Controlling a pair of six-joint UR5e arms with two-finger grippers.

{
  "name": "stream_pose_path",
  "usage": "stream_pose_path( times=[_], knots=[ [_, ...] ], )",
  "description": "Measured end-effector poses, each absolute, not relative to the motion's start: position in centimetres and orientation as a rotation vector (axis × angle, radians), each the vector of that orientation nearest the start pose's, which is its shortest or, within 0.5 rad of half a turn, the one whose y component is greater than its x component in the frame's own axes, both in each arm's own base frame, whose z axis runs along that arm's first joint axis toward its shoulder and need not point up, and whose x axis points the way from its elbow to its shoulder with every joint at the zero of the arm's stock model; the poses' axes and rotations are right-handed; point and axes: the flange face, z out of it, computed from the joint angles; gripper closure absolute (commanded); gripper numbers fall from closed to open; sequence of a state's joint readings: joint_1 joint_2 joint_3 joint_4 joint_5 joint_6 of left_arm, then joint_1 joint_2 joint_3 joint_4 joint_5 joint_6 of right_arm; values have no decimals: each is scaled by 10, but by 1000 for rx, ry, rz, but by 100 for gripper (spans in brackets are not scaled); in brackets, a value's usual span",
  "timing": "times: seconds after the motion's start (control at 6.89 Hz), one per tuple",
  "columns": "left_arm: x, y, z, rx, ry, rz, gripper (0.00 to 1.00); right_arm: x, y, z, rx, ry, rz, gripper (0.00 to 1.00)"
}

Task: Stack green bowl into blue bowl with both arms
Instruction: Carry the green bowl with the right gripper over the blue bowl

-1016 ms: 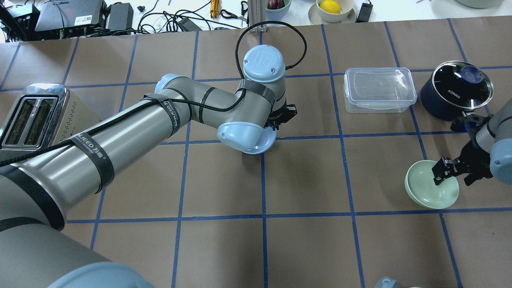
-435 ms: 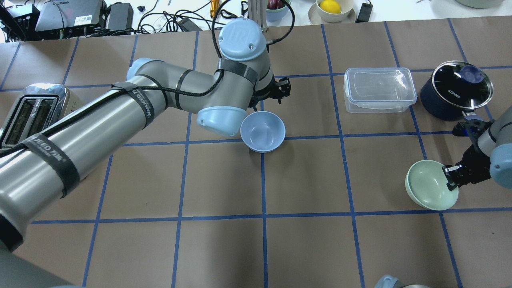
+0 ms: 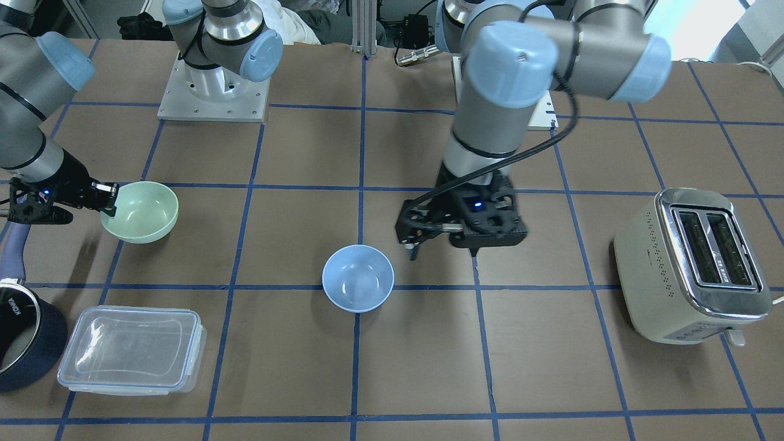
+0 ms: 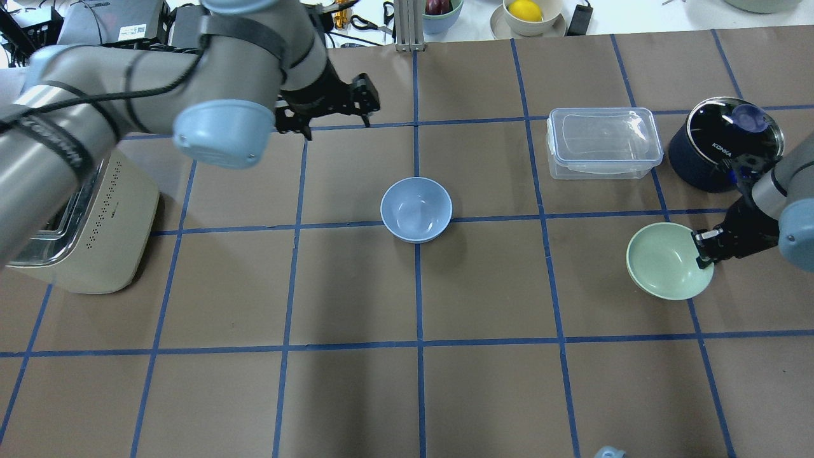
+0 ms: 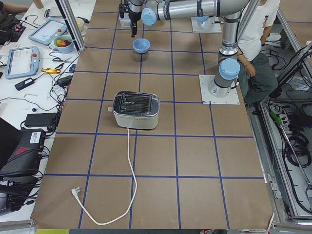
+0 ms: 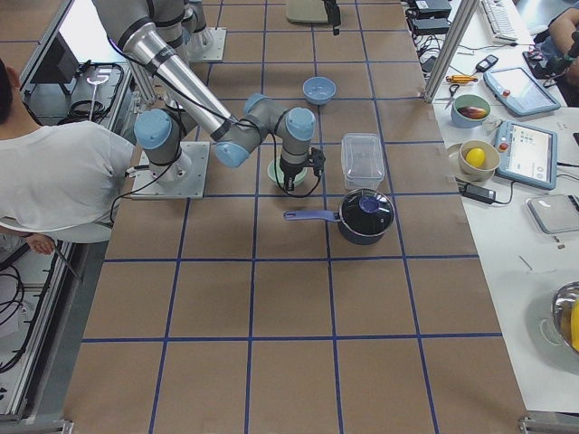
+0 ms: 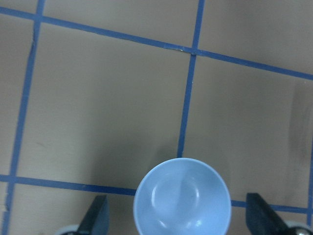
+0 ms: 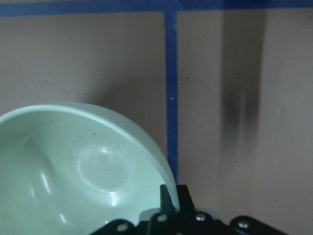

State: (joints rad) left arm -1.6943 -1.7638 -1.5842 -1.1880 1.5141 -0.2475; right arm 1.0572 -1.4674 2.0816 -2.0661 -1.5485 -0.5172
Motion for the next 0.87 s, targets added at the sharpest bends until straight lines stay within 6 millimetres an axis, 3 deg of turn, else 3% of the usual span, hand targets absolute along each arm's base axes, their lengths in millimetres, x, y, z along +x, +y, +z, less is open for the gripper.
stream_pose_path(
  times=[0.15, 0.29, 0.44, 0.58, 0.87],
  knots=[
    [-165, -541, 444, -154, 3189, -154, 0, -62, -480, 266, -23, 3023, 131, 100],
    [-139, -517, 469, -125, 3161, -83, 0, -13, -493, 278, -11, 2994, 119, 100],
    [-125, -502, 490, -109, 3144, -80, 0, 34, -500, 286, 48, 2947, 93, 100],
    [-117, -498, 499, -110, 3136, -85, 0, 85, -504, 292, 158, 2903, 61, 100],
    [-116, -502, 502, -110, 3132, -88, 0, 184, -510, 292, 258, 2887, 44, 100]
  ],
)
